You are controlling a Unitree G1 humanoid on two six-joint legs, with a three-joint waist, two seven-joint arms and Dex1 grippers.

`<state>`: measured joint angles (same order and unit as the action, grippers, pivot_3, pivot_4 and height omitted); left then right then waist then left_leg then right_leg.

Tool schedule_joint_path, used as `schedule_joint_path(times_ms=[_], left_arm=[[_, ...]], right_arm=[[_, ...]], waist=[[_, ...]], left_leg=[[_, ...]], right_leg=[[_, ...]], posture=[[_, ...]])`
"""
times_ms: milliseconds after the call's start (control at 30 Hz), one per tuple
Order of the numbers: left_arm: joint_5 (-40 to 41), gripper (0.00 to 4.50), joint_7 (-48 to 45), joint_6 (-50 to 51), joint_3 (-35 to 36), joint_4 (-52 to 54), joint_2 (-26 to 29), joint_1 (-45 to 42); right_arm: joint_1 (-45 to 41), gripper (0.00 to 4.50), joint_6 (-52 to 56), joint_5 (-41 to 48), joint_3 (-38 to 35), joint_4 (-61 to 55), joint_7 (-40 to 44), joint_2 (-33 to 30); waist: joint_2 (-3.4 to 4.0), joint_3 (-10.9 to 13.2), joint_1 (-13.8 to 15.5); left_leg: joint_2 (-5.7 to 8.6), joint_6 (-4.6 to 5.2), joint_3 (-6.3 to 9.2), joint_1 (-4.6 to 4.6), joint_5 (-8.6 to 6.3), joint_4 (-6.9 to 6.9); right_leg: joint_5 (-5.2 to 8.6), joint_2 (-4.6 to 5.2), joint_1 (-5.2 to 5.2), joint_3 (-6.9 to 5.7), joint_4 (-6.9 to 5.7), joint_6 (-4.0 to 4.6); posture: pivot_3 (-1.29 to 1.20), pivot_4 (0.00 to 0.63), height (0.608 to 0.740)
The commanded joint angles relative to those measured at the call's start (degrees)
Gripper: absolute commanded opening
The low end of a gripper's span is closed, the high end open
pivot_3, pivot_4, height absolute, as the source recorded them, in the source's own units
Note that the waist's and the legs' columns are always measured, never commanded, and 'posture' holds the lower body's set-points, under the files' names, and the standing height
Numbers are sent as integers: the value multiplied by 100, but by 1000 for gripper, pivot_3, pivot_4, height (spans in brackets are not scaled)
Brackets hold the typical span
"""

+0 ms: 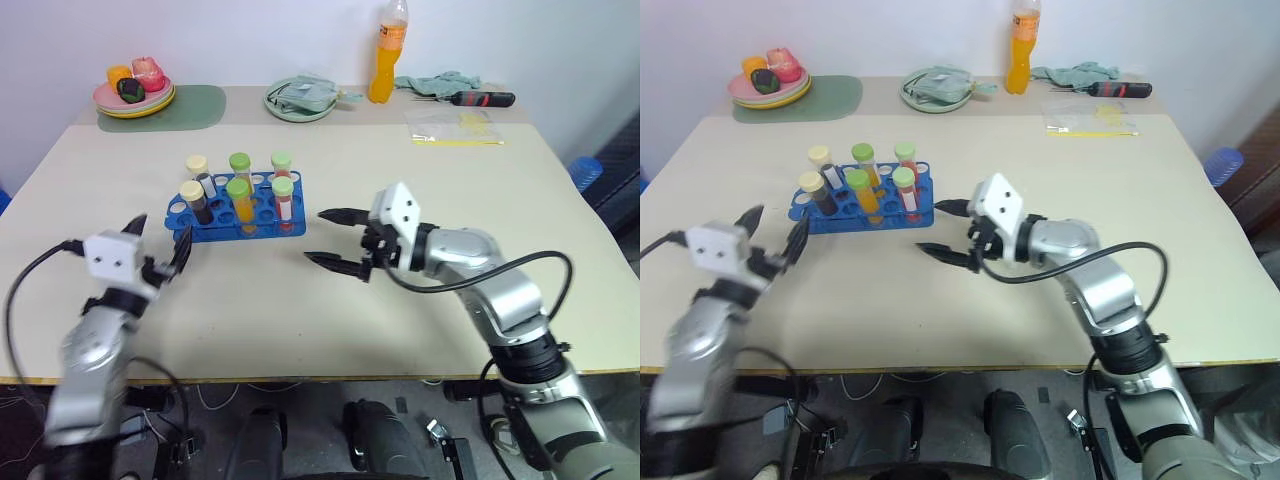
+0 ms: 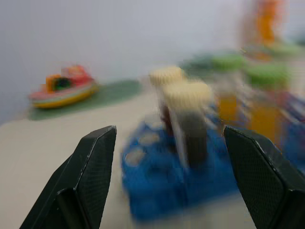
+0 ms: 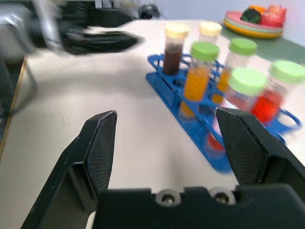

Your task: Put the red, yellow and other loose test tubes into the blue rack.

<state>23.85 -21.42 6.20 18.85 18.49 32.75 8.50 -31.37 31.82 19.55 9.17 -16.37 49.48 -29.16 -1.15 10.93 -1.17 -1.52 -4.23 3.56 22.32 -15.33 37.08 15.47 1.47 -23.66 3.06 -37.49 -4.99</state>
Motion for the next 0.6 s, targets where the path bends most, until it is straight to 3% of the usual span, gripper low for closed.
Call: schedule_joint_path(times_ms=[33, 233, 600], left_arm=[[698, 3673, -716, 550, 741, 554, 481, 478], [834, 3673, -1324, 879, 1162, 533, 871, 913], [620, 3673, -1302, 1030, 848, 473, 601, 644]], right_arm=[[155, 3666, -183, 12, -647, 297, 158, -558], [515, 3666, -479, 6, -1389, 951, 267, -1303], [910, 3666, -373, 88, -1631, 1011, 248, -1482]], waist=[[1, 1, 45], [4, 3, 28], [7, 4, 5]], left_leg=[[0, 0, 0, 0, 0, 0], [1, 11, -6, 1, -6, 1], [-7, 15, -11, -2, -8, 2]], right_leg=[[2, 0, 1, -1, 4, 4], [12, 1, 14, 1, 31, 20], [2, -6, 12, 5, 28, 1]], posture=[[0, 150, 740], [0, 150, 740], [0, 150, 740]])
